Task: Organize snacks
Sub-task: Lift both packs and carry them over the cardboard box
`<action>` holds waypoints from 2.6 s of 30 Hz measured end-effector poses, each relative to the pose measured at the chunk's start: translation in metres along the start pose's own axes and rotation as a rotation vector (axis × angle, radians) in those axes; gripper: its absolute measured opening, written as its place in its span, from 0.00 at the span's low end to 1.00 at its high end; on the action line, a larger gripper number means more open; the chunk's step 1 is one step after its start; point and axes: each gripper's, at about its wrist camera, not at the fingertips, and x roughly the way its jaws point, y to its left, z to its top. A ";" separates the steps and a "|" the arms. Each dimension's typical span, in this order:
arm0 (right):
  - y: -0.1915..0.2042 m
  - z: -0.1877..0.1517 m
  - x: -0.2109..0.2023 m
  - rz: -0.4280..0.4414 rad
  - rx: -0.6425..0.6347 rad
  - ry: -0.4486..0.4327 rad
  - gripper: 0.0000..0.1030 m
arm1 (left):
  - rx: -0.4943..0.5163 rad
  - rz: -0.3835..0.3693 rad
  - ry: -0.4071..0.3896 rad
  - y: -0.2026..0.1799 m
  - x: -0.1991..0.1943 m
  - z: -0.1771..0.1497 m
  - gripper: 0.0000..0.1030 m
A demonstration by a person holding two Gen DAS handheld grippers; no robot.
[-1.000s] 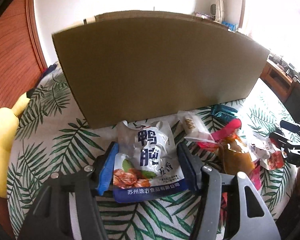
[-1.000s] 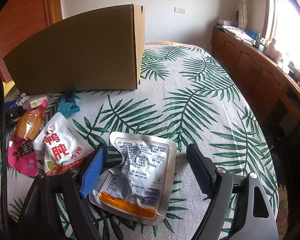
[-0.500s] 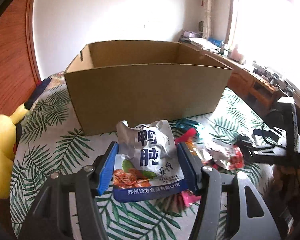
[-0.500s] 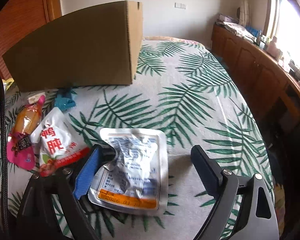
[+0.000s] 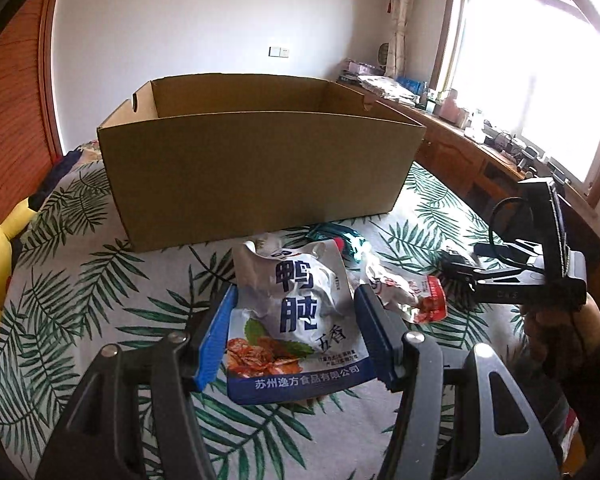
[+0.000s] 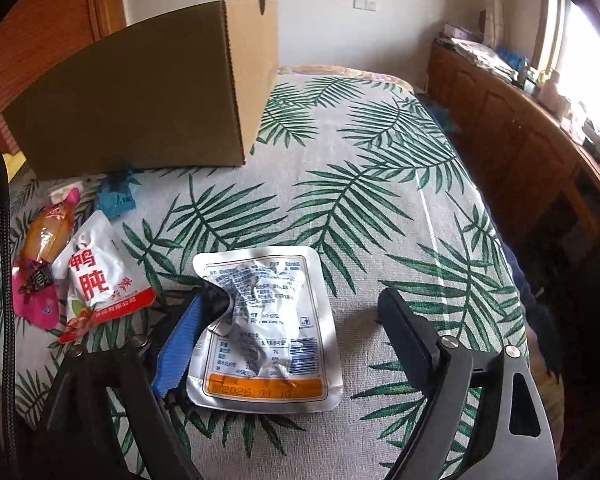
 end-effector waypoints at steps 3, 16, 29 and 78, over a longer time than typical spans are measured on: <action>0.000 0.003 0.000 0.015 -0.015 0.015 0.76 | 0.005 -0.007 0.002 -0.006 -0.001 -0.002 0.57; -0.002 0.006 -0.009 0.113 -0.032 0.033 0.55 | -0.001 -0.026 0.008 -0.008 0.001 -0.004 0.57; 0.001 0.005 -0.023 0.135 -0.029 -0.040 0.55 | 0.004 -0.033 -0.005 -0.011 -0.004 0.001 0.57; 0.067 0.147 -0.054 0.330 -0.157 -0.351 0.56 | 0.018 0.033 -0.177 0.057 0.017 0.121 0.58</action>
